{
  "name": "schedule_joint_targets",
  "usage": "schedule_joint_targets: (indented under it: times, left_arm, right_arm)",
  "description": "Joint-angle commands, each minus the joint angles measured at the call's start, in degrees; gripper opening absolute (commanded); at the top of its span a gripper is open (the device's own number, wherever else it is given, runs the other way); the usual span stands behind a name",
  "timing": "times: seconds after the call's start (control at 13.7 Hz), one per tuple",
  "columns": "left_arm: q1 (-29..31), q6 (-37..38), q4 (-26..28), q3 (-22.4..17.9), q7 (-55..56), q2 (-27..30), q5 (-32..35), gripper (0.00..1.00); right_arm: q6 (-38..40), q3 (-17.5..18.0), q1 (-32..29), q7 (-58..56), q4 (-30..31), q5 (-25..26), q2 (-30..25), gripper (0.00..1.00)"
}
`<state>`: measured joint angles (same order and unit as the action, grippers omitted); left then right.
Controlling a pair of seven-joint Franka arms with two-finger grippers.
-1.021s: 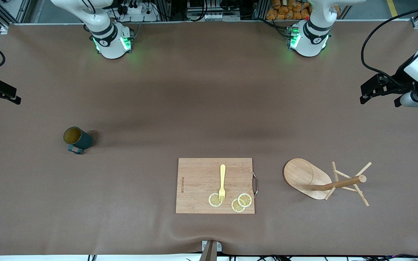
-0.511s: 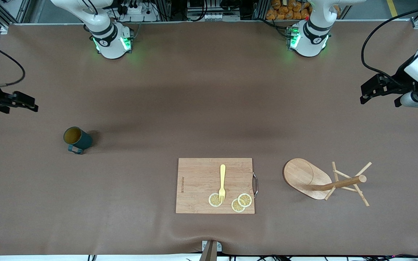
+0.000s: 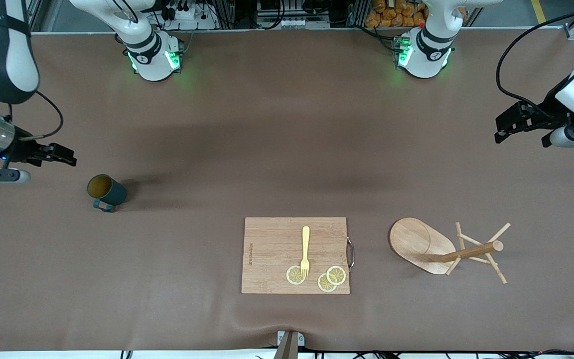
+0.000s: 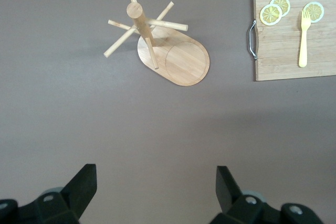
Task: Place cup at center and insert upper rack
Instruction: 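Reach the right gripper to the teal mug and grasp its rim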
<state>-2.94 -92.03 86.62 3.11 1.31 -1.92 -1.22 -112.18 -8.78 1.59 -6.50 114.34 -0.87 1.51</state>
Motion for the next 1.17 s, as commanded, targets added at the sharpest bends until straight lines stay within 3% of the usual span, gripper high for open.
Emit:
schedule_joint_targets:
  times: [0.0,0.22,0.58,0.8,1.09]
  left_arm:
    - [-0.2,0.1,-0.8,0.3,0.3,-0.2,0.3,1.0]
    - [-0.1,0.1,-0.8,1.0,0.4,-0.2,0.3,1.0]
    - [0.3,0.0,-0.8,0.9,0.3,-0.3,0.3,1.0]
    - [0.2,0.0,-0.8,1.0,0.3,-0.2,0.3,1.0]
    - [0.2,0.0,-0.8,1.0,0.2,-0.1,0.3,1.0]
  right_arm:
    - [-7.9,0.1,0.8,1.8,7.2,0.4,-1.0,1.0]
    - [-16.6,0.1,1.4,1.8,12.4,0.4,0.2,1.0]
    - [-23.8,0.2,3.3,4.2,14.7,0.2,5.2,0.93]
    - [-30.2,0.2,3.2,4.2,14.7,0.2,9.4,0.83]
    - [-32.0,0.2,3.6,4.2,15.2,0.2,11.8,0.65]
